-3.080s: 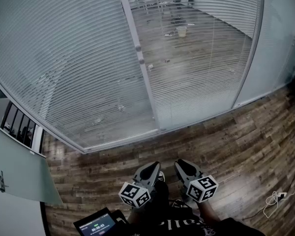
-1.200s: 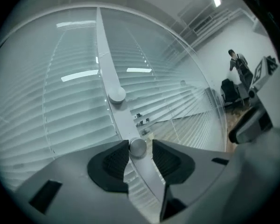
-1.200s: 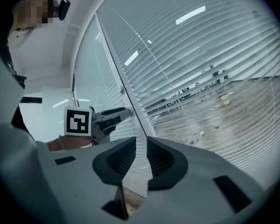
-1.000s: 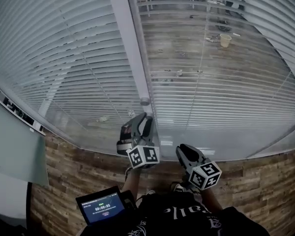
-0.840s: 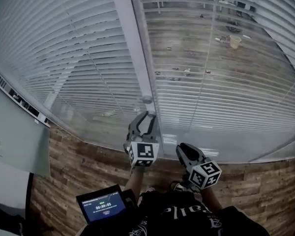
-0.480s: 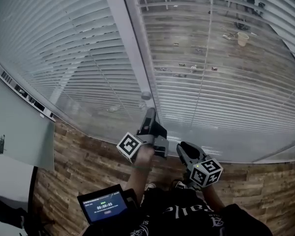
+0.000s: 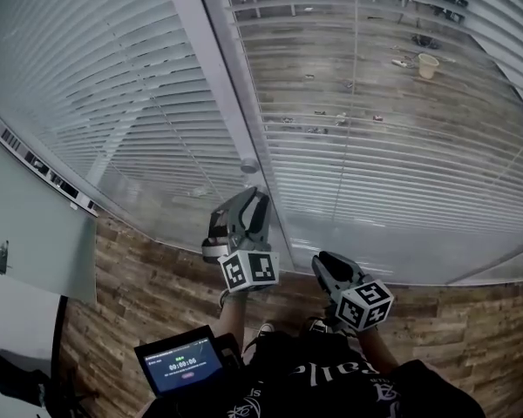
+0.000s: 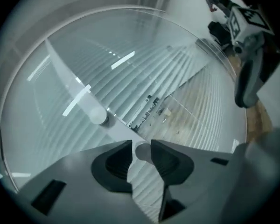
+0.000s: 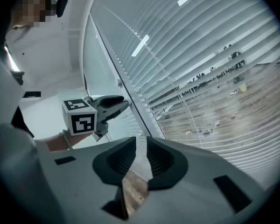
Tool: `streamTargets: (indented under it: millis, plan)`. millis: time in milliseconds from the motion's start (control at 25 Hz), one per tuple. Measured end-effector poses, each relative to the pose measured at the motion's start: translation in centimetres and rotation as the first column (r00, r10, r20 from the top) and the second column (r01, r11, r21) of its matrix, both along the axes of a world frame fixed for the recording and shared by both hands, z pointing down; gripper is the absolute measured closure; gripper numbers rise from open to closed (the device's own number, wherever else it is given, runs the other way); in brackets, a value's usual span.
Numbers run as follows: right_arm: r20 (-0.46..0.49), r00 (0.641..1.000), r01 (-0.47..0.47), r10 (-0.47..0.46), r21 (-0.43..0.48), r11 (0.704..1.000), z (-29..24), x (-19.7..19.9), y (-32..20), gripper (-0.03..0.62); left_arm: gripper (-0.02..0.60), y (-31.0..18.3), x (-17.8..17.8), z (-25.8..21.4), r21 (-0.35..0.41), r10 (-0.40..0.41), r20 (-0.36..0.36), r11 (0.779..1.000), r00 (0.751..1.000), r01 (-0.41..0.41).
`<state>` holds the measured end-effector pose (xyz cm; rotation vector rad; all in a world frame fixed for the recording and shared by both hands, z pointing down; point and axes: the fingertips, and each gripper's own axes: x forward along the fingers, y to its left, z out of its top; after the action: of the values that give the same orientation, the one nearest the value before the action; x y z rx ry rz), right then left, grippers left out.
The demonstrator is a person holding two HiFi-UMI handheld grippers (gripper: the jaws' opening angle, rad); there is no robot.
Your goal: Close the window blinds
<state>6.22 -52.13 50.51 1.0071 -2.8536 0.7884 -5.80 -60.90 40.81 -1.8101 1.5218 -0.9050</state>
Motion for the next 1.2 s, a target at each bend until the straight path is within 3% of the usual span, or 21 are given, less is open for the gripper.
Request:
streamTargets:
  millis: [160, 240, 360, 440, 480, 520, 560, 600, 640, 680, 720, 760, 800, 840, 880, 920, 960, 1040, 1080, 1160, 1200]
  plan:
    - [-0.001, 1.0, -0.004, 0.004, 0.001, 1.0, 0.0, 0.1, 0.1, 0.511, 0.465, -0.1, -0.1, 0.6, -0.038, 0.039, -0.001, 0.999, 0.999, -0.039]
    - [-0.002, 1.0, -0.006, 0.006, -0.002, 1.0, 0.1, 0.0, 0.2, 0.511, 0.421, -0.2, -0.6, 1.4, -0.077, 0.048, -0.009, 0.996, 0.999, -0.049]
    - [-0.007, 1.0, -0.015, 0.015, -0.008, 1.0, 0.5, 0.5, 0.7, 0.511, 0.407, -0.2, -0.5, 1.7, -0.086, 0.04, 0.065, 0.996, 0.997, -0.034]
    - [-0.009, 1.0, -0.017, 0.017, -0.009, 1.0, 0.6, 0.7, 0.8, 0.511, 0.451, -0.4, -0.2, 1.5, -0.075, 0.04, 0.123, 0.997, 0.992, -0.031]
    - [-0.009, 1.0, -0.018, 0.018, -0.009, 1.0, 0.6, 0.7, 0.7, 0.511, 0.453, -0.4, -0.2, 1.4, -0.069, 0.036, 0.092, 0.997, 0.995, -0.029]
    - [-0.009, 1.0, -0.022, 0.022, -0.011, 1.0, 0.6, 0.8, 0.6, 0.511, 0.456, -0.5, -0.4, 1.3, -0.062, 0.026, -0.016, 0.998, 1.0, -0.027]
    - [-0.009, 1.0, -0.027, 0.027, -0.013, 1.0, 0.7, 0.9, 0.4, 0.511, 0.456, -0.7, -0.6, 1.2, -0.057, 0.015, -0.208, 0.998, 0.978, -0.027]
    - [-0.009, 0.999, -0.033, 0.033, -0.015, 0.999, 0.7, 1.1, 0.3, 0.511, 0.457, -0.7, -0.8, 0.9, -0.051, 0.006, -0.458, 0.998, 0.889, -0.033]
    - [-0.008, 0.999, -0.039, 0.038, -0.016, 0.999, 0.7, 1.3, 0.2, 0.511, 0.457, -0.7, -1.1, 0.5, -0.04, 0.002, -0.709, 0.998, 0.705, -0.042]
    - [-0.007, 0.999, -0.043, 0.043, -0.017, 0.999, 0.7, 1.5, 0.2, 0.511, 0.457, -0.6, -1.5, 0.3, -0.022, 0.002, -0.898, 0.998, 0.44, -0.051]
    - [-0.005, 0.999, -0.047, 0.047, -0.018, 0.999, 0.7, 1.6, 0.2, 0.511, 0.457, -0.6, -2.0, 0.3, -0.002, 0.006, -0.992, 0.998, 0.129, -0.058]
    - [-0.003, 0.999, -0.05, 0.05, -0.02, 0.999, 0.7, 1.7, 0.2, 0.511, 0.457, -0.6, -2.4, 0.4, 0.021, 0.008, -0.984, 0.997, -0.179, -0.069]
    - [-0.003, 0.999, -0.052, 0.052, -0.021, 0.998, 0.7, 1.6, 0.1, 0.511, 0.457, -0.6, -2.6, 0.6, 0.045, 0.007, -0.906, 0.996, -0.424, -0.079]
    - [-0.004, 0.999, -0.054, 0.054, -0.022, 0.998, 0.7, 1.6, 0.1, 0.511, 0.457, -0.7, -2.7, 0.6, 0.063, 0.005, -0.829, 0.994, -0.559, -0.084]
    - [-0.007, 0.998, -0.055, 0.055, -0.023, 0.998, 0.7, 1.6, 0.1, 0.511, 0.457, -0.8, -2.7, 0.5, 0.07, 0.007, -0.813, 0.994, -0.582, -0.086]
    - [-0.009, 0.998, -0.055, 0.055, -0.023, 0.998, 0.7, 1.6, 0.1, 0.511, 0.457, -0.7, -2.7, 0.4, 0.064, 0.012, -0.86, 0.994, -0.511, -0.084]
    - [-0.01, 0.998, -0.054, 0.054, -0.023, 0.998, 0.7, 1.7, 0.1, 0.511, 0.457, -0.6, -2.7, 0.2, 0.049, 0.018, -0.929, 0.996, -0.37, -0.076]
    - [-0.01, 0.999, -0.051, 0.051, -0.023, 0.998, 0.6, 1.7, 0.3, 0.511, 0.453, 0.0, -2.7, -0.5, 0.02, 0.02, -1.0, 0.999, -0.002, -0.043]
    - [-0.009, 0.999, -0.05, 0.05, -0.022, 0.998, 0.6, 1.7, 0.3, 0.511, 0.444, 0.2, -2.6, -0.8, 0.01, 0.016, -0.982, 0.999, 0.189, -0.031]
    - [-0.01, 0.999, -0.049, 0.049, -0.023, 0.999, 0.6, 1.6, 0.2, 0.511, 0.414, 0.4, -2.0, -0.8, -0.011, -0.002, -0.824, 1.0, 0.566, -0.012]
    - [-0.011, 0.999, -0.049, 0.049, -0.024, 0.999, 0.7, 1.6, 0.2, 0.511, 0.408, 0.2, -1.7, -0.6, -0.02, -0.013, -0.688, 1.0, 0.726, -0.001]
